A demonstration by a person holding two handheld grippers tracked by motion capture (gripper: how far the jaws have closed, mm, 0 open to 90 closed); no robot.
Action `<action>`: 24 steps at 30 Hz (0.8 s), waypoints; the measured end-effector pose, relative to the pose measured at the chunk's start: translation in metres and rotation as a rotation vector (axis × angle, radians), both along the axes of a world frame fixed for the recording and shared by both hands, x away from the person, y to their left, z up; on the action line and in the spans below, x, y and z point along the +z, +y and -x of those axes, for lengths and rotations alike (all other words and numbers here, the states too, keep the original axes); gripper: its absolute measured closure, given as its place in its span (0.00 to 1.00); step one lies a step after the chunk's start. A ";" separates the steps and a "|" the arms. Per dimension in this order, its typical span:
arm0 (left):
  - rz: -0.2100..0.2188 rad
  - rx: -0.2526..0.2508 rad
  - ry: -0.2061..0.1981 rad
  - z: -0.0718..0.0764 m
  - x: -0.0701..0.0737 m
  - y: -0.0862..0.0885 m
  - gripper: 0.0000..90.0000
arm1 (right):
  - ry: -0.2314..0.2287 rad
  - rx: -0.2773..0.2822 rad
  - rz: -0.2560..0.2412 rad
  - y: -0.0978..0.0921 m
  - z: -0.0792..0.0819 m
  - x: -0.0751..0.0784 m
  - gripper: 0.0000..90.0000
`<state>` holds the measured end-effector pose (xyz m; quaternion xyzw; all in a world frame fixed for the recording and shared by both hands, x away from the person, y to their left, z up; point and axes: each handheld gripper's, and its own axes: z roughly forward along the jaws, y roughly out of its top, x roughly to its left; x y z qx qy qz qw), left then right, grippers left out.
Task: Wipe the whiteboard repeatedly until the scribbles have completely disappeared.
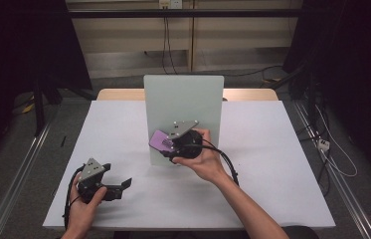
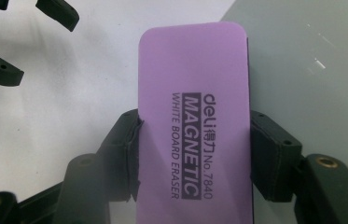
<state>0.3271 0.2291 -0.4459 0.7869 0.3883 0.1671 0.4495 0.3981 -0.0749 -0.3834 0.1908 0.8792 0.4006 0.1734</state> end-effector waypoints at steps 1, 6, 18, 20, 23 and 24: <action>-0.001 0.001 0.001 0.000 0.000 0.000 0.05 | 0.004 -0.001 0.001 -0.001 0.000 -0.001 0.46; -0.003 0.000 0.001 0.000 0.000 -0.002 0.05 | 0.018 -0.002 -0.009 -0.006 0.003 -0.003 0.46; -0.012 -0.002 -0.005 0.001 0.001 -0.003 0.05 | 0.047 -0.012 -0.041 -0.026 0.011 -0.004 0.46; -0.016 -0.001 -0.005 0.001 0.001 -0.003 0.05 | 0.050 -0.015 -0.043 -0.029 0.013 -0.004 0.46; -0.016 -0.003 -0.003 0.001 0.001 -0.003 0.05 | 0.058 -0.019 -0.035 -0.032 0.013 -0.005 0.46; -0.014 -0.001 -0.004 0.001 0.001 -0.003 0.05 | 0.061 -0.021 -0.033 -0.033 0.014 -0.006 0.46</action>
